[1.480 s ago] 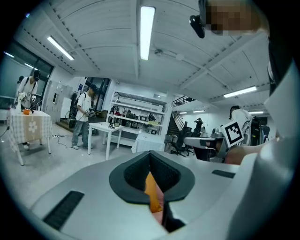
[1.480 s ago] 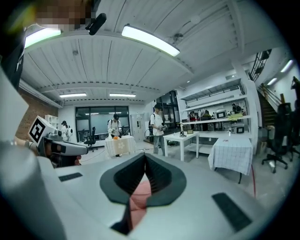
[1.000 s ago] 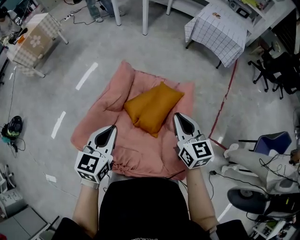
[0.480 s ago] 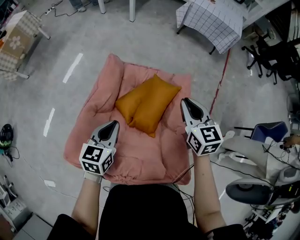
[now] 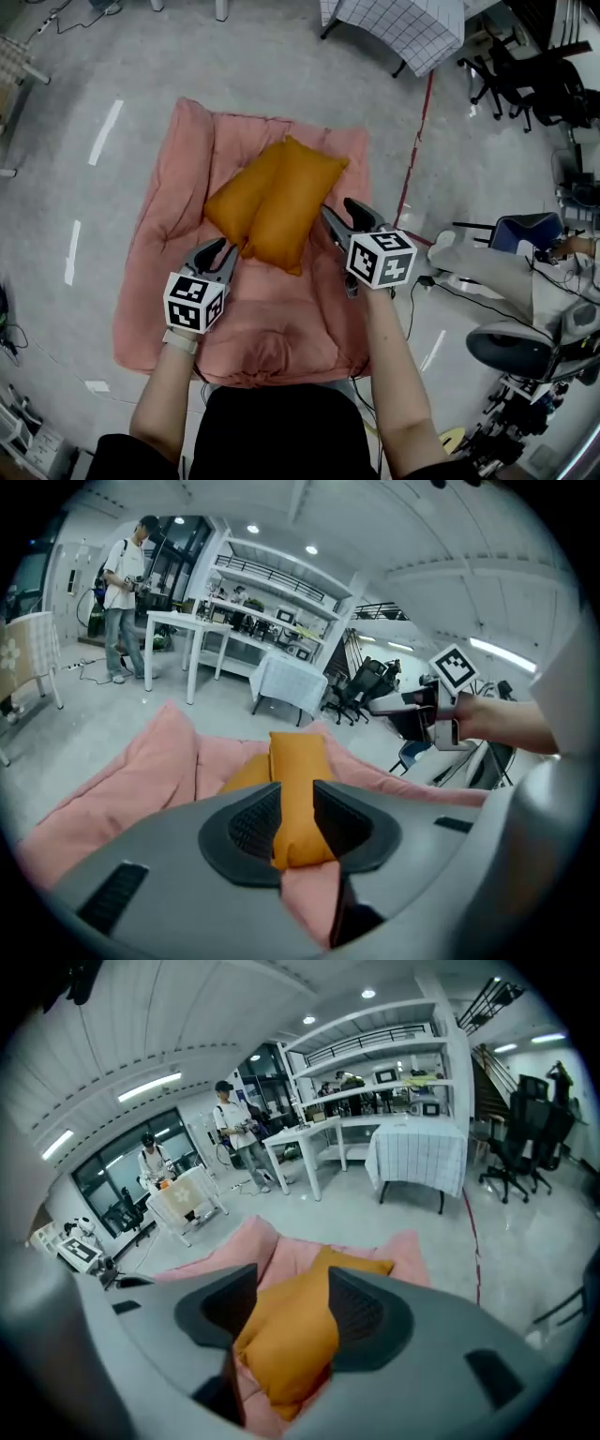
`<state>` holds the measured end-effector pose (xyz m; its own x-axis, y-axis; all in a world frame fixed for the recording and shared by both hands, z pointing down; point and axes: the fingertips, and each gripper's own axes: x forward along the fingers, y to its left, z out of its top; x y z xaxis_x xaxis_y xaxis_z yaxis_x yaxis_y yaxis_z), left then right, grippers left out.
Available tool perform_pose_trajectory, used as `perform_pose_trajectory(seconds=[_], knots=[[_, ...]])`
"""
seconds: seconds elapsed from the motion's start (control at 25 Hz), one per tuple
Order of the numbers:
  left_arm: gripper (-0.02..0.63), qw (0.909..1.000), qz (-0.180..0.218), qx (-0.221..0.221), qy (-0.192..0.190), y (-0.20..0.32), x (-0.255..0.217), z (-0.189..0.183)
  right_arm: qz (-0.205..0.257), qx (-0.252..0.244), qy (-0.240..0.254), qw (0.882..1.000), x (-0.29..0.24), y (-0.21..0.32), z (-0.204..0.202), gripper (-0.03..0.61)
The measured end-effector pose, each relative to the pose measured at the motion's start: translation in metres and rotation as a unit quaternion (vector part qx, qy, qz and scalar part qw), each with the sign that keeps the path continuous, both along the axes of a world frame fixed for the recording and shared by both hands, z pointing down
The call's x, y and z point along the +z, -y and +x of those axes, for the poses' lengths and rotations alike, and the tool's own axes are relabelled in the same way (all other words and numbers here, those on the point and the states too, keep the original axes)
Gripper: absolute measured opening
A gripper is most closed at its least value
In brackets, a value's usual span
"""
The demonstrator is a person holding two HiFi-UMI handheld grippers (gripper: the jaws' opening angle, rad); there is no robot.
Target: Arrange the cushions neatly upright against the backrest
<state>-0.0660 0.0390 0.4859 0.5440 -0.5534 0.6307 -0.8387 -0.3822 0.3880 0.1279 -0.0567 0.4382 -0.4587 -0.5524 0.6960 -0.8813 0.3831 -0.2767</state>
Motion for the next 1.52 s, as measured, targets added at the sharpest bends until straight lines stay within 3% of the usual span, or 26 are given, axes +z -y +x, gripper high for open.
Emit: perform_pose_trajectory(seconds=[0.12, 0.32, 0.68, 0.84, 1.0, 1.16, 1.36, 1.52], knots=[[0.151, 0.9996, -0.03, -0.001, -0.003, 0.008, 0.036, 0.005, -0.038, 0.018, -0.001, 0.999, 0.035, 0.001, 0.007, 0.266], [0.244, 0.9959, -0.081, -0.04, -0.005, 0.022, 0.088, 0.001, -0.101, 0.042, 0.006, 0.994, 0.088, -0.004, 0.013, 0.312], [0.322, 0.9842, -0.145, -0.097, 0.029, 0.033, 0.182, -0.031, -0.185, 0.109, 0.035, 0.976, 0.166, -0.017, 0.004, 0.385], [0.345, 0.9773, -0.191, -0.092, 0.005, 0.028, 0.218, -0.023, -0.205, 0.123, 0.04, 0.97, 0.189, -0.02, -0.005, 0.394], [0.348, 0.9712, -0.229, -0.063, 0.017, 0.02, 0.242, -0.014, -0.226, 0.128, 0.062, 0.964, 0.206, -0.018, -0.014, 0.394], [0.342, 0.9711, -0.231, -0.053, 0.03, 0.017, 0.248, -0.015, -0.228, 0.123, 0.077, 0.963, 0.209, -0.02, -0.017, 0.383], [0.257, 0.9734, -0.219, -0.046, 0.047, 0.015, 0.245, -0.014, -0.213, 0.111, 0.057, 0.969, 0.198, -0.025, -0.019, 0.296], [0.211, 0.9728, -0.223, -0.04, 0.05, 0.01, 0.234, -0.015, -0.173, 0.116, 0.047, 0.977, 0.167, -0.019, -0.01, 0.276]])
